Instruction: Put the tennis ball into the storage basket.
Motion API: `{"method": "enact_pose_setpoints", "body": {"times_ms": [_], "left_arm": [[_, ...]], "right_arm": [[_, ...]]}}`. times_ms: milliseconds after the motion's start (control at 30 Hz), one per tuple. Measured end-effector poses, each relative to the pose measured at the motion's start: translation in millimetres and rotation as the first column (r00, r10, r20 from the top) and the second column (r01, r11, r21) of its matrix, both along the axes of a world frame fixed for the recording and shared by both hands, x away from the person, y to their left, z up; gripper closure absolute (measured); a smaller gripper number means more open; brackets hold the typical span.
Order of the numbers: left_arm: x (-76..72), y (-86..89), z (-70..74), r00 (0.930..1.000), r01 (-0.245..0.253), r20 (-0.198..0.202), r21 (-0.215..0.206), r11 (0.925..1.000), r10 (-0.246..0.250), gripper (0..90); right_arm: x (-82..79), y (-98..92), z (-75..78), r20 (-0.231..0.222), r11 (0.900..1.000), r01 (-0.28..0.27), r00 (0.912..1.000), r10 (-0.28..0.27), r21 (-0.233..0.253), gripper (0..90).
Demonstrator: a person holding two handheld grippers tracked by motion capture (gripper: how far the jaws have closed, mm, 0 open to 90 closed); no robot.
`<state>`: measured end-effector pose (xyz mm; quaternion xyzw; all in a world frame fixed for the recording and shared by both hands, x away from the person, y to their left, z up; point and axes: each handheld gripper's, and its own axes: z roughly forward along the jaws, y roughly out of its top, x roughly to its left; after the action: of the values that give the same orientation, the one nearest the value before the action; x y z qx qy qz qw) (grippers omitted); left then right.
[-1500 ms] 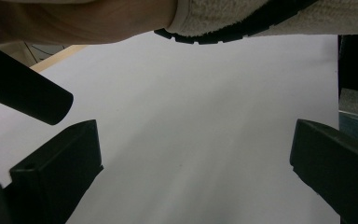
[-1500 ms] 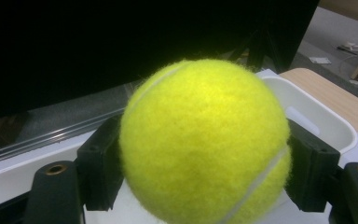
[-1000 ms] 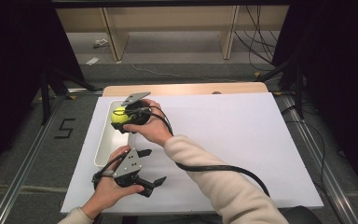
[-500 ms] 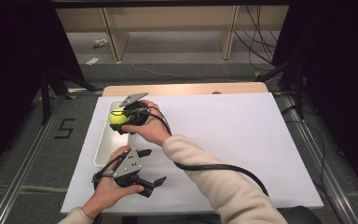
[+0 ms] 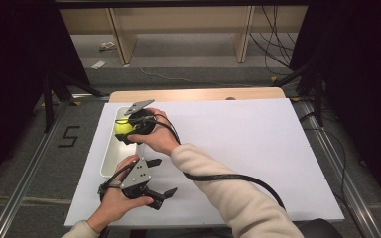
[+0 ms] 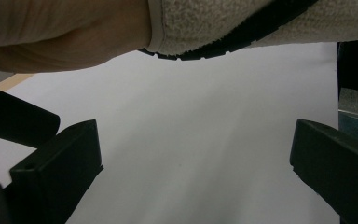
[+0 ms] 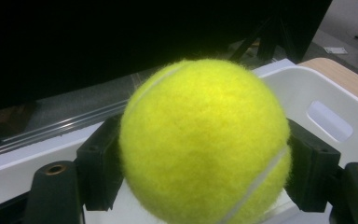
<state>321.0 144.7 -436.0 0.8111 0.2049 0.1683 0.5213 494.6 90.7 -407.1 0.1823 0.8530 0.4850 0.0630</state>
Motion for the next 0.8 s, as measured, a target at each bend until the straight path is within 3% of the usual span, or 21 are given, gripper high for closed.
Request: {"method": "enact_pose_setpoints", "body": {"times_ms": [800], "left_arm": [[-0.2, -0.4, -0.5, 1.0000, 0.000, -0.004, 0.001, 1.0000, 0.000, 1.4]], "right_arm": [[4.1, 1.5, -9.7, -0.012, 0.999, 0.004, 0.9999, -0.004, -0.037, 26.4]]}}
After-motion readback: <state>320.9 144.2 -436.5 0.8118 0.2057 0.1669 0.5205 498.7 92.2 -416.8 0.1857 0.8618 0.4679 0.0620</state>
